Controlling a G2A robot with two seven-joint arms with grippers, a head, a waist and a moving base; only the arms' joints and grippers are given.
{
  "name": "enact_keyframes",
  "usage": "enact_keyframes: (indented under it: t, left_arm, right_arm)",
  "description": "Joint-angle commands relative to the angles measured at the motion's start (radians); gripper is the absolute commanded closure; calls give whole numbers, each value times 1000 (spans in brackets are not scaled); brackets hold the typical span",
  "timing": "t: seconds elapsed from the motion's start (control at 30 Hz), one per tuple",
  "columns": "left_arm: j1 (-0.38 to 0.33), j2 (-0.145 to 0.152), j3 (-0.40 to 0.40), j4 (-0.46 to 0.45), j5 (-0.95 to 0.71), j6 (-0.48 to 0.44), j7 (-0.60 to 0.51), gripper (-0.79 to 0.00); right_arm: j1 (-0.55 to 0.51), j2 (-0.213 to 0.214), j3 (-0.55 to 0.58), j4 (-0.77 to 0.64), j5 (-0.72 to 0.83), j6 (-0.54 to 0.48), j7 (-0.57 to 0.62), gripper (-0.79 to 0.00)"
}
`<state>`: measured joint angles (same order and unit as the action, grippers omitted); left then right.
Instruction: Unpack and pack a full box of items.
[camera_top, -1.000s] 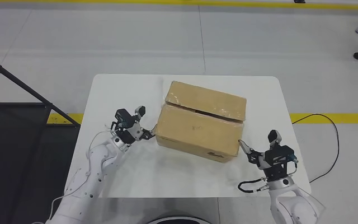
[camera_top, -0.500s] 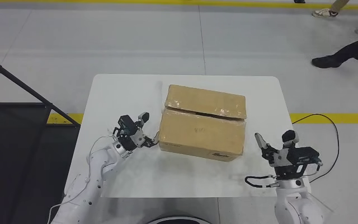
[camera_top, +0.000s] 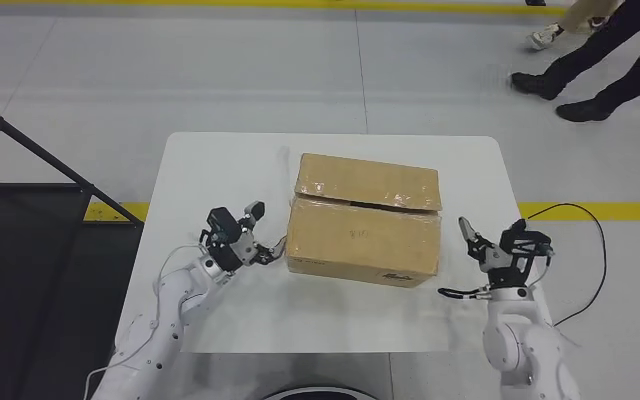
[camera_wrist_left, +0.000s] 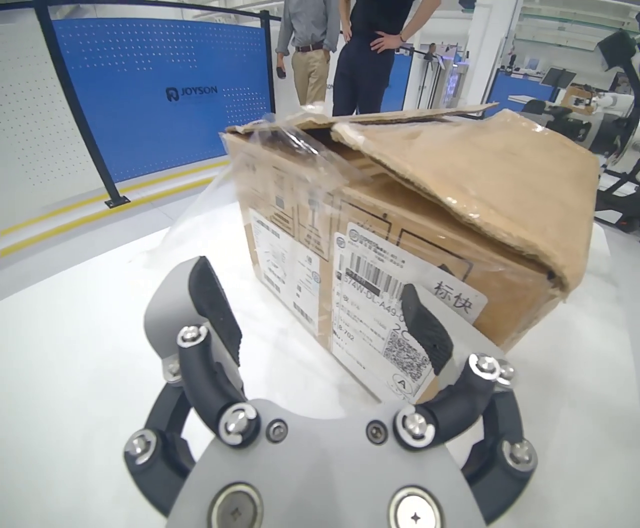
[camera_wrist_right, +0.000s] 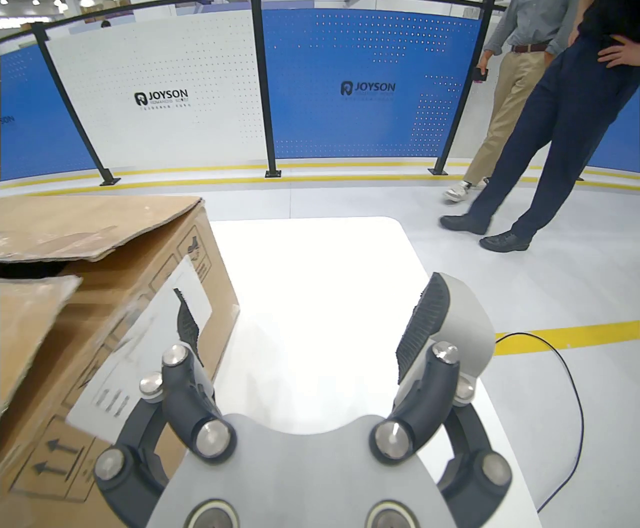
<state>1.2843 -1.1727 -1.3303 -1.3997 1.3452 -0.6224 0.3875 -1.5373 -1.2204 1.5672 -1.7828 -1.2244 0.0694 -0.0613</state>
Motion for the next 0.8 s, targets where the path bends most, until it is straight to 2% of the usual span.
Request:
enact_keyframes:
  t: [0.0, 0.3, 0.77]
  left_arm:
    - [5, 1, -15, 5, -12, 23, 4, -785]
    - [42, 8, -86, 21, -56, 112, 19, -785]
    - [93, 11, -154, 7, -90, 246, 3, -785]
  right_arm:
    - [62, -4, -21, 60, 6, 7, 10, -785]
    - [236, -19, -111, 233, -6, -7, 41, -785]
    - [288, -28, -169, 256, -20, -96, 11, -785]
